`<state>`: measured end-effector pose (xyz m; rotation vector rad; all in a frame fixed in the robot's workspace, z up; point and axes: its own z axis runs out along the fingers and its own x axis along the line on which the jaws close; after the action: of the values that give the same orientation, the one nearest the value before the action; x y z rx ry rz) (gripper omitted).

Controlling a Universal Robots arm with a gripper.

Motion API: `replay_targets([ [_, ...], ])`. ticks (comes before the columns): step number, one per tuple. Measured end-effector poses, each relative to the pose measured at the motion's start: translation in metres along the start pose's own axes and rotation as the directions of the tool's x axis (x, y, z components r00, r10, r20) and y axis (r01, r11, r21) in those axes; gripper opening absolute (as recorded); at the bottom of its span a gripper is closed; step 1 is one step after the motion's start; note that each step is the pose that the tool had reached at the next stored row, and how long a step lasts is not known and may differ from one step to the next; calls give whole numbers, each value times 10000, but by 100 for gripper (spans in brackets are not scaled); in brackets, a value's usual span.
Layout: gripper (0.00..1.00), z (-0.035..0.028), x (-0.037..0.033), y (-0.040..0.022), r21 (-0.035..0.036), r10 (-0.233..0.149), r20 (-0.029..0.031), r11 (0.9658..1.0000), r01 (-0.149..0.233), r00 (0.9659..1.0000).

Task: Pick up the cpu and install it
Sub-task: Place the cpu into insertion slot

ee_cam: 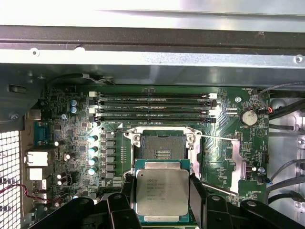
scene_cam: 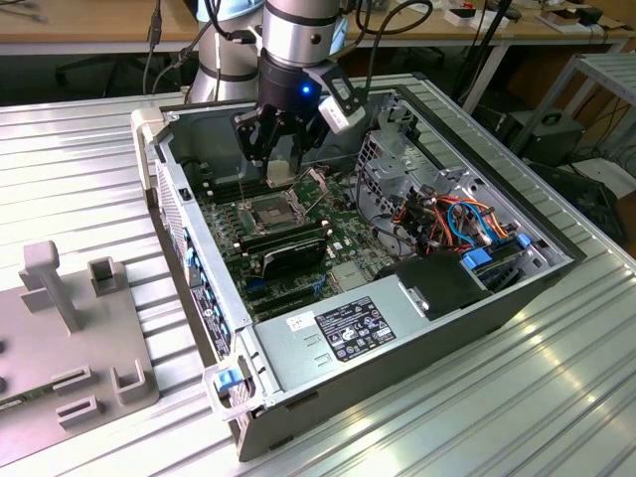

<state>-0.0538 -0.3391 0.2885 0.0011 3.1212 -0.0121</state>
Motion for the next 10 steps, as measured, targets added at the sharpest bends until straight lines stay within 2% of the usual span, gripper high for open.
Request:
replay_targets([
  [4,55,0,0,0,6,309,-2,9995,-309,9995],
  [7,55,1,0,0,15,728,-5,9973,-728,9973],
  [10,55,1,0,0,18,885,-6,9961,-885,9961],
])
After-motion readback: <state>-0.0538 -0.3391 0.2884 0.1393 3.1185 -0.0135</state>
